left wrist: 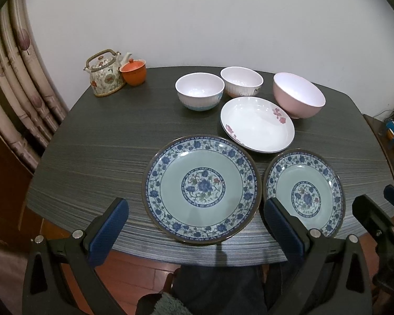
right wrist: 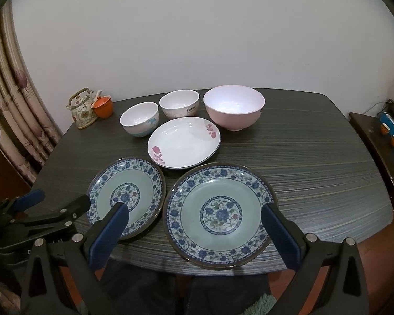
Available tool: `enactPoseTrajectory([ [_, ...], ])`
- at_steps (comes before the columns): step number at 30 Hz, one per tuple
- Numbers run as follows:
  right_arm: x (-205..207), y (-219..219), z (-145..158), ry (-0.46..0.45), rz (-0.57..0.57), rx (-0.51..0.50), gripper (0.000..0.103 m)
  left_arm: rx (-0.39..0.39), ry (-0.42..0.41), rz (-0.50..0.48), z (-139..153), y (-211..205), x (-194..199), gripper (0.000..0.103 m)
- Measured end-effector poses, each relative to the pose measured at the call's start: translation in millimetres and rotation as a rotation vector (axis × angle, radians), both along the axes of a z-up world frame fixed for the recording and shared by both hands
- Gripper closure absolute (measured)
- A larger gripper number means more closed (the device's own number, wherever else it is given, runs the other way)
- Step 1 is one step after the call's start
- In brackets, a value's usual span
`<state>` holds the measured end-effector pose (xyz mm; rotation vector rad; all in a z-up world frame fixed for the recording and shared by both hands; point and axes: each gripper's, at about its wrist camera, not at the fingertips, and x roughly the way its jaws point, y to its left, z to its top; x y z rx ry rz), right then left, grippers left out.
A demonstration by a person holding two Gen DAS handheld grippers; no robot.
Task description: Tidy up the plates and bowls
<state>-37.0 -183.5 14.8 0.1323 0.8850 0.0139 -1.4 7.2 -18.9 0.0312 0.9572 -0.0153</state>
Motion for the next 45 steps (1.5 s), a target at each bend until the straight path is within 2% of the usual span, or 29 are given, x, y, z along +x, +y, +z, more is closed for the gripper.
enactPoseTrajectory([
  [11,7.4,5.1,-4.4,0.012,0.052,0.012,0.001,-0.012,0.026,0.005,-6.5,2.9,5.5,0.002],
  [16,15.4,6.5,-9.1,0.037,0.086,0.039,0.010,-0.021,0.049,0.007,-11.9,6.2,9.4,0.008],
  [21,27.6,8.3,-13.3,0.068,0.141,0.091,0.017,-0.042,0.079,0.012,-18.4,12.8,14.3,0.019],
  [25,43.1,10.1,-15.6,0.084,0.211,0.157,0.027,-0.112,0.109,0.022,-21.4,26.9,22.4,0.021],
  [27,52.6,11.0,-16.7,0.094,0.249,0.186,0.032,-0.142,0.114,0.034,-22.2,35.7,26.5,0.029],
  [32,75.5,9.9,-26.1,0.160,0.284,0.270,0.044,-0.241,0.132,0.084,-26.2,66.1,37.2,0.034],
  [34,86.3,11.9,-32.7,0.189,0.306,0.302,0.047,-0.288,0.153,0.106,-30.6,79.2,42.6,0.034],
  [38,107.4,16.0,-50.8,0.253,0.324,0.332,0.063,-0.389,0.187,0.150,-40.0,102.0,50.1,0.043],
  [41,122.6,17.0,-67.8,0.305,0.324,0.376,0.070,-0.440,0.209,0.180,-48.1,113.6,53.6,0.047],
  [45,141.0,24.0,-87.4,0.352,0.330,0.357,0.074,-0.489,0.234,0.194,-59.6,125.5,57.7,0.052],
])
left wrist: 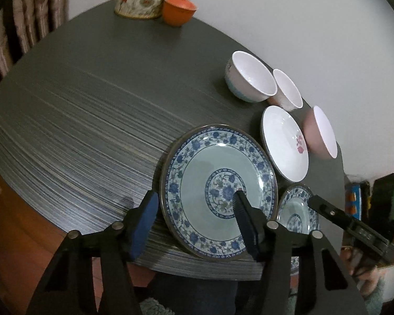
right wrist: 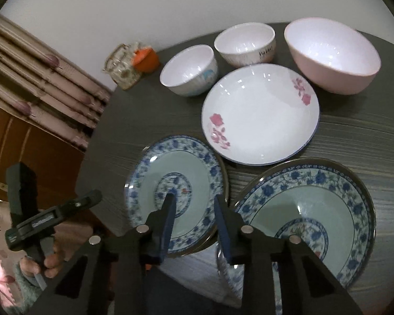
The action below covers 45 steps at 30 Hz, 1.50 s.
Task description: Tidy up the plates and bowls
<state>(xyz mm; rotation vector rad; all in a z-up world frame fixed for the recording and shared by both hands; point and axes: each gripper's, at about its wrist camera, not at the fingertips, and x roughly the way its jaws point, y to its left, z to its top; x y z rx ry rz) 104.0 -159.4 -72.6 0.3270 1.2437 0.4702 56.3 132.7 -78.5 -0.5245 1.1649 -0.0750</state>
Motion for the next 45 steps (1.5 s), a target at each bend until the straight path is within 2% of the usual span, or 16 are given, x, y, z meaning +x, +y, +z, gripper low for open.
enactPoseTrajectory([
  [4,16.1,4.4,-17.3,0.046,0.009,-0.020,0.081,-0.026,0.026,0.012,-12.0,8.3,3.5,0.057],
  [16,38.5,13.0,-43.4,0.094,0.036,-0.040,0.081,-0.094,0.096,0.033,-37.0,22.1,8.9,0.058],
  [21,42.7,11.3,-48.7,0.100,0.037,-0.048,0.081,-0.112,0.101,0.031,-40.6,24.0,9.1,0.058],
  [27,49.9,14.7,-54.6,0.102,0.041,-0.056,0.081,-0.106,0.114,0.036,-46.7,23.3,14.5,0.060],
  [37,57.0,20.0,-63.2,0.107,0.055,-0.046,0.086,-0.090,0.112,0.020,-52.1,17.7,18.4,0.064],
  [38,57.4,20.7,-64.2,0.108,0.056,-0.045,0.089,-0.088,0.111,0.019,-53.0,16.7,19.6,0.064],
  [45,59.7,23.8,-68.4,0.106,0.063,-0.039,0.093,-0.073,0.109,-0.004,-59.5,16.3,25.0,0.080],
])
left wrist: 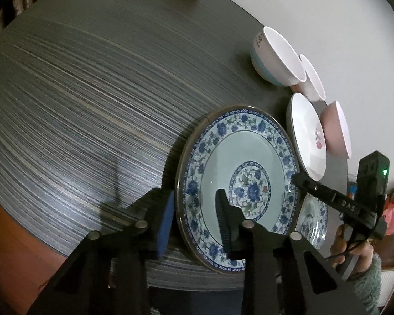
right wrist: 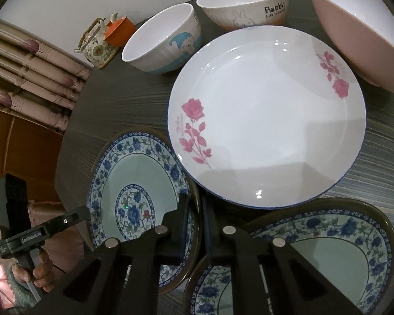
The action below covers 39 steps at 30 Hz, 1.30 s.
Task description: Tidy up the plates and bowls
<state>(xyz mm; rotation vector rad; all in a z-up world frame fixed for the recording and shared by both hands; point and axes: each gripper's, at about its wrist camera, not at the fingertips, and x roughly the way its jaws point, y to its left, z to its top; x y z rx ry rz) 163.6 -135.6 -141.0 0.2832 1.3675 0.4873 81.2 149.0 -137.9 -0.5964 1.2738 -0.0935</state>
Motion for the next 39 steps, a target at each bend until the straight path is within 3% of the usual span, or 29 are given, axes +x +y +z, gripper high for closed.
enactPoseTrajectory([
  [3,-3.6,-0.7,1.4,-0.016,0.008,-0.019,0.093,-0.013,0.007,0.015,-4.4,5.8,1.6,0.086],
  [6,-7.3,2.5,2.8,-0.021,0.001,-0.031,0.093,0.025,-0.004,0.008,-2.3,5.1,2.7,0.089],
  [20,-32.3,24.5,16.6,-0.062,-0.040,-0.017,0.094,0.122,-0.071,0.048,12.5,30.2,5.5,0.090],
  [31,-48.1,51.5,8.3,-0.071,-0.069,0.000,0.094,0.217,-0.100,0.102,14.4,54.9,12.2,0.091],
  [39,-56.2,53.0,5.0,-0.066,-0.104,0.017,0.094,0.224,-0.103,0.126,9.3,63.2,19.4,0.091],
])
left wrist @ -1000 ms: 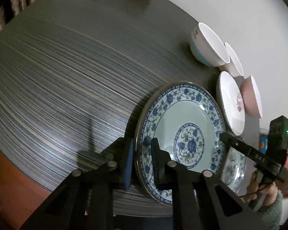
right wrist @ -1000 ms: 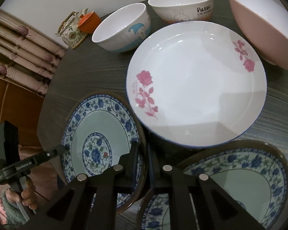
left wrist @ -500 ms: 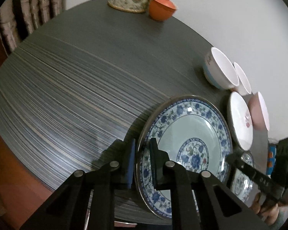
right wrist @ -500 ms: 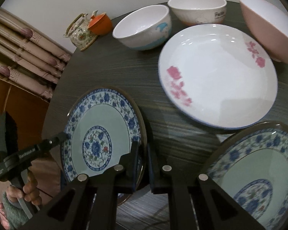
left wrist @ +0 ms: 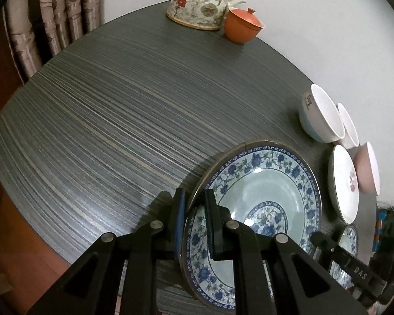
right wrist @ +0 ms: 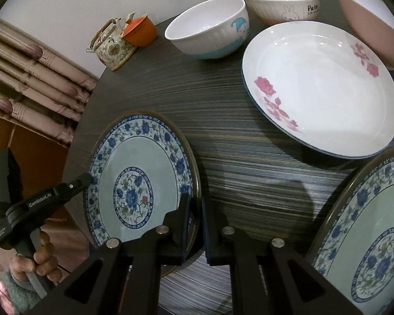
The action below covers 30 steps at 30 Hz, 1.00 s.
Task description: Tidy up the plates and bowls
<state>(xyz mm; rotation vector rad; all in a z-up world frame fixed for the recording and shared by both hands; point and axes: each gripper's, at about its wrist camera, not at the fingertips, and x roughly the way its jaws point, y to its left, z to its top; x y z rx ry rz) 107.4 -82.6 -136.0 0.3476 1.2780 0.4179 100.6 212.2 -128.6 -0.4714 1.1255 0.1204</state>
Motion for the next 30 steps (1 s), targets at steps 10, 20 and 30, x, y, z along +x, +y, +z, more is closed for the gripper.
enactPoseTrajectory([
  [10,-4.2,4.3,1.0,0.013,-0.013,0.013,0.094,0.022,0.019,0.006,-9.1,6.2,4.6,0.090],
  [20,-1.5,1.4,6.2,0.005,-0.020,-0.010,0.090,0.034,0.011,0.025,-4.5,7.6,2.8,0.076],
  [30,-18.9,-23.5,26.1,-0.044,-0.013,-0.005,0.090,0.162,-0.119,0.038,25.1,-4.5,-6.7,0.073],
])
